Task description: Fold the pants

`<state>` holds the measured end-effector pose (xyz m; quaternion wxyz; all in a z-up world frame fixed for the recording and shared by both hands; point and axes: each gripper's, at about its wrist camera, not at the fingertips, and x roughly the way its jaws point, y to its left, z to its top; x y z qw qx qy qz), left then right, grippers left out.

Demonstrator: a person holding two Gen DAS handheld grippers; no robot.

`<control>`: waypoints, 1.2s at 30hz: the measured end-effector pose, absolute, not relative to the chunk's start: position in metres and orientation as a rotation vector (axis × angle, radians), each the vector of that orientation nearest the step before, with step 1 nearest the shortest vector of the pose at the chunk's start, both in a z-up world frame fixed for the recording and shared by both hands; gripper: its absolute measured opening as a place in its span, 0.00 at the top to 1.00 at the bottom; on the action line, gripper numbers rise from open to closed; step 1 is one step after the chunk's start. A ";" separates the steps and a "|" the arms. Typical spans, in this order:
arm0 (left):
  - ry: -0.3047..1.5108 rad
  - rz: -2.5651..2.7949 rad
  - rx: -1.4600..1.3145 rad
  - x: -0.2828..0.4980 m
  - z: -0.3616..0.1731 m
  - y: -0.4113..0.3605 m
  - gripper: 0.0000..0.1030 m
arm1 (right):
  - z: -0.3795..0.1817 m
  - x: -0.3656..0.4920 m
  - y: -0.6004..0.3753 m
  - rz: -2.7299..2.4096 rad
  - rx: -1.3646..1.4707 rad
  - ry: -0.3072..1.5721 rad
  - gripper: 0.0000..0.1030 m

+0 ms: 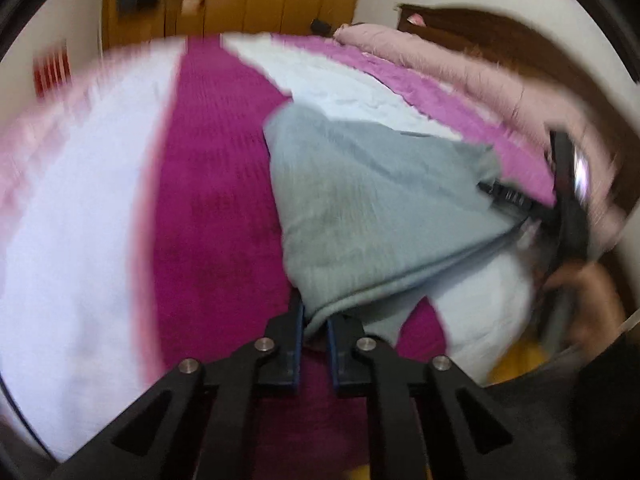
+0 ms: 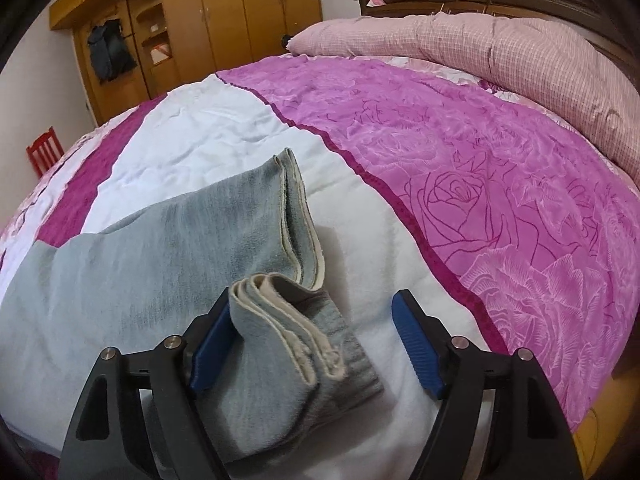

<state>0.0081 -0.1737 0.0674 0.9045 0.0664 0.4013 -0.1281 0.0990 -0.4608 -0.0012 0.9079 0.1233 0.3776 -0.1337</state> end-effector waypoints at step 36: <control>0.895 -0.174 0.156 0.157 0.055 -0.220 0.97 | 0.005 0.099 -0.473 -0.276 0.321 0.802 0.22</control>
